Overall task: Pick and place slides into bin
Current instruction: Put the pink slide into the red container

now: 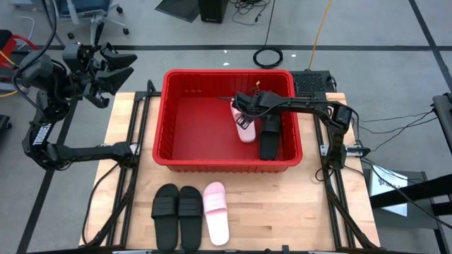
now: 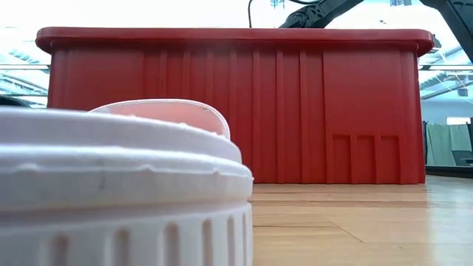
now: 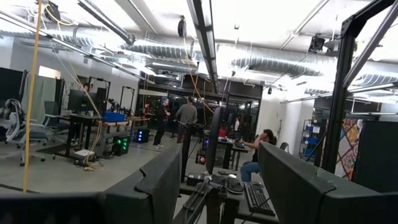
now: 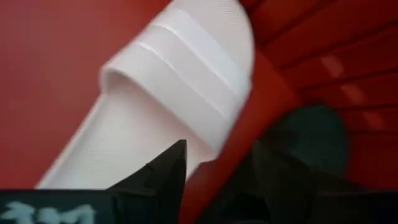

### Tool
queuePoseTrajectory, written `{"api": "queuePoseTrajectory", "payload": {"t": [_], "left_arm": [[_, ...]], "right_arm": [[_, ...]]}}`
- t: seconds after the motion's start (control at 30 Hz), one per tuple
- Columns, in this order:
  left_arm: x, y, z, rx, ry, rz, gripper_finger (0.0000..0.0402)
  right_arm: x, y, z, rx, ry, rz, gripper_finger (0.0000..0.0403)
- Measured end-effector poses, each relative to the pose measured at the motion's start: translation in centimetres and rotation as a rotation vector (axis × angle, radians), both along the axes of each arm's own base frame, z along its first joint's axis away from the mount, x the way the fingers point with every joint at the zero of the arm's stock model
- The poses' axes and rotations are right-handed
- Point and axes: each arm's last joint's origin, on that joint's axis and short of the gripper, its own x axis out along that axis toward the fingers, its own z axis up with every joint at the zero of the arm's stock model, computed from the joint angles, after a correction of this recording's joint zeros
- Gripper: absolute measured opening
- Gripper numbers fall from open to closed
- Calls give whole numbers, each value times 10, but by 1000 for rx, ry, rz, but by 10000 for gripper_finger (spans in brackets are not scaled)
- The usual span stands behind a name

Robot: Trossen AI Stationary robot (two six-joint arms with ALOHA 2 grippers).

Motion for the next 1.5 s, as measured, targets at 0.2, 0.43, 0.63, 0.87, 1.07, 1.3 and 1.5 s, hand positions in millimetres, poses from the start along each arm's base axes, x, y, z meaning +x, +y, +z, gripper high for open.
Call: {"api": "queuePoseTrajectory", "payload": {"t": [0.2,0.43,0.63,0.87,1.07,1.3,1.5], "left_arm": [[0,0,0,-1,0,0,214],[0,0,0,-3,1,-2,214],[0,0,0,-6,0,-4,214],[0,0,0,-8,1,-6,214],[0,0,-1,-20,6,-10,214],[0,0,-1,-19,6,-9,214],[0,0,-1,-14,13,-2,214]], "right_arm": [[11,9,2,95,-127,57,186],[23,19,14,29,-204,184,173],[34,15,17,7,-285,393,171],[34,-17,5,91,-392,401,172],[39,-25,10,124,-528,502,173],[36,-28,-24,218,-390,395,174],[34,-25,-34,190,-296,277,172]]}}
